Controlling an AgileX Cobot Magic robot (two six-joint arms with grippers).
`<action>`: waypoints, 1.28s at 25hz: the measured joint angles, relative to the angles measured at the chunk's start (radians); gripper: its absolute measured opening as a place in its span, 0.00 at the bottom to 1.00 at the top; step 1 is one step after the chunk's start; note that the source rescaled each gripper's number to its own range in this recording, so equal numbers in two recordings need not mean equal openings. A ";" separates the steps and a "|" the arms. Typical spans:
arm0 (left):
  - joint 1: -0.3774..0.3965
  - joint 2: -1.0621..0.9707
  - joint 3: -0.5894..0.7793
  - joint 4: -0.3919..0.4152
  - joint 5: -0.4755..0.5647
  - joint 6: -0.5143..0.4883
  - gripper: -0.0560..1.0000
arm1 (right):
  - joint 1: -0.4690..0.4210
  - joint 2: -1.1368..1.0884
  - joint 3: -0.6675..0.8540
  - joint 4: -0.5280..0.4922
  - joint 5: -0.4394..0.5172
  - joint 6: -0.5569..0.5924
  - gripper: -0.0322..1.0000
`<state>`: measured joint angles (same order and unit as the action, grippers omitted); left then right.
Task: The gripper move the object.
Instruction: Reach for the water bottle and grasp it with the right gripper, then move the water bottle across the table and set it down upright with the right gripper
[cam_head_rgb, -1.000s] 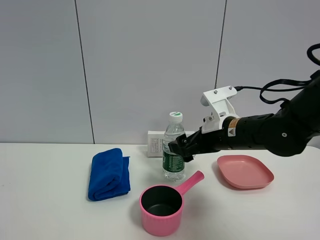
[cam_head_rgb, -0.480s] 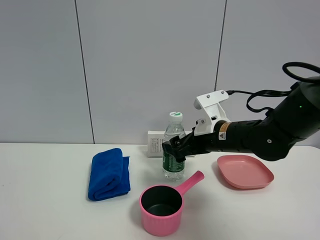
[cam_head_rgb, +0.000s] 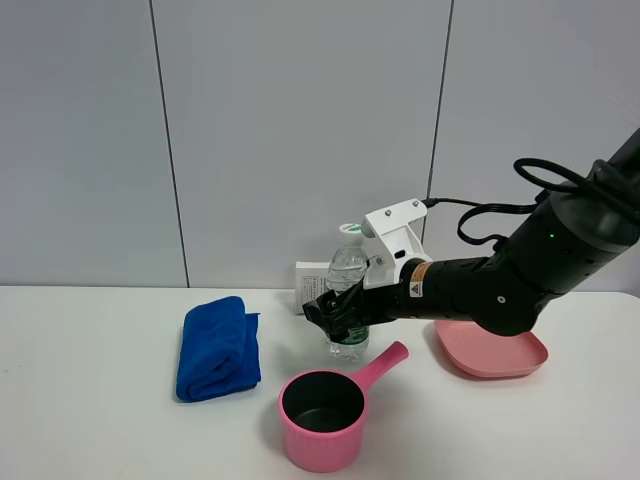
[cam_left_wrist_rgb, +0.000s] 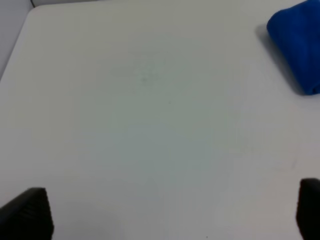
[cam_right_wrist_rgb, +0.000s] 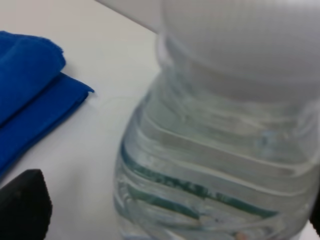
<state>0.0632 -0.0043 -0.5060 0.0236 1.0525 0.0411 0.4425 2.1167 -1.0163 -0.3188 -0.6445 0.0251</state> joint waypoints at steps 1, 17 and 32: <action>0.000 0.000 0.000 0.000 0.000 0.000 1.00 | 0.000 0.001 -0.001 0.000 0.000 0.000 0.96; 0.000 0.000 0.000 0.000 0.000 0.000 1.00 | 0.000 0.003 -0.002 0.027 -0.008 -0.019 0.08; 0.000 0.000 0.000 0.000 0.000 0.000 1.00 | 0.000 -0.097 0.001 0.024 0.069 -0.019 0.03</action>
<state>0.0632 -0.0043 -0.5060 0.0236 1.0525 0.0411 0.4425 2.0202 -1.0152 -0.2945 -0.5755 0.0060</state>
